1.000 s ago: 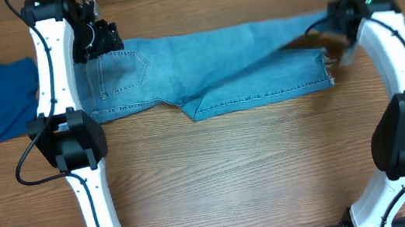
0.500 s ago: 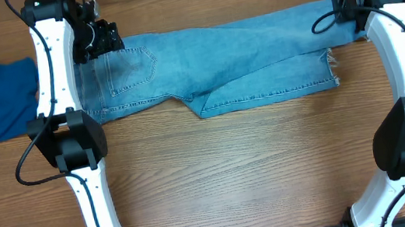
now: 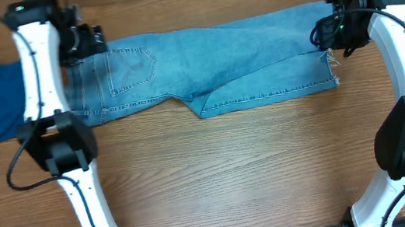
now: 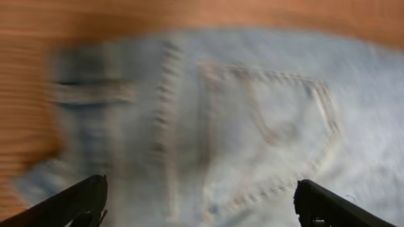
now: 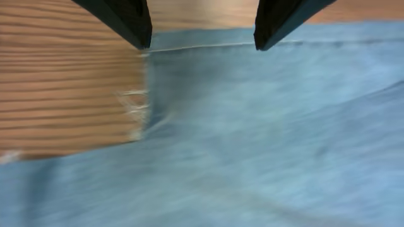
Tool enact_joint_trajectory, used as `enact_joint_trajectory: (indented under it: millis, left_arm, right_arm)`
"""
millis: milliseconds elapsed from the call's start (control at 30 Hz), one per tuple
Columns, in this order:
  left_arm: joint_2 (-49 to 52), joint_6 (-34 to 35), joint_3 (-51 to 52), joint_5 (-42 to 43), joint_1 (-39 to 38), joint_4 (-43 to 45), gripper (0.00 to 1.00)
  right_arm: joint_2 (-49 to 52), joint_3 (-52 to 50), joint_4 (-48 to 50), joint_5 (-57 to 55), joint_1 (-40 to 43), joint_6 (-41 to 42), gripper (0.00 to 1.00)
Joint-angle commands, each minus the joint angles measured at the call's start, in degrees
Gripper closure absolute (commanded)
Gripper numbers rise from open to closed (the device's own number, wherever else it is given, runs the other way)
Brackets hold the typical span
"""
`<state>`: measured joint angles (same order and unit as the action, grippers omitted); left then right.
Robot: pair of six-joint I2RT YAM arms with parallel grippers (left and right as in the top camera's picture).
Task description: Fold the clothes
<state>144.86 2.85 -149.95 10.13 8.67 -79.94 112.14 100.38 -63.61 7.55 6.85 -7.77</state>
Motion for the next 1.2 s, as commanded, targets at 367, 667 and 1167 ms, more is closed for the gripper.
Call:
enact_joint_trajectory:
  millis: [367,667,1167]
  left_arm:
    - [6.7,6.2,-0.9,18.5,9.8,12.6,0.08]
    - [12.2,6.4,-0.9,18.0,7.5,15.5,0.11]
    - [4.7,3.5,-1.1,20.4,7.1,13.1,0.96]
  right_arm:
    - [-1.0,0.0,-4.5,15.1,-0.1,1.1,0.45]
    - [-1.0,0.0,-5.9,15.1,-0.1,2.1,0.45]
    - [-1.0,0.0,-6.8,15.7,-0.1,2.0,0.45]
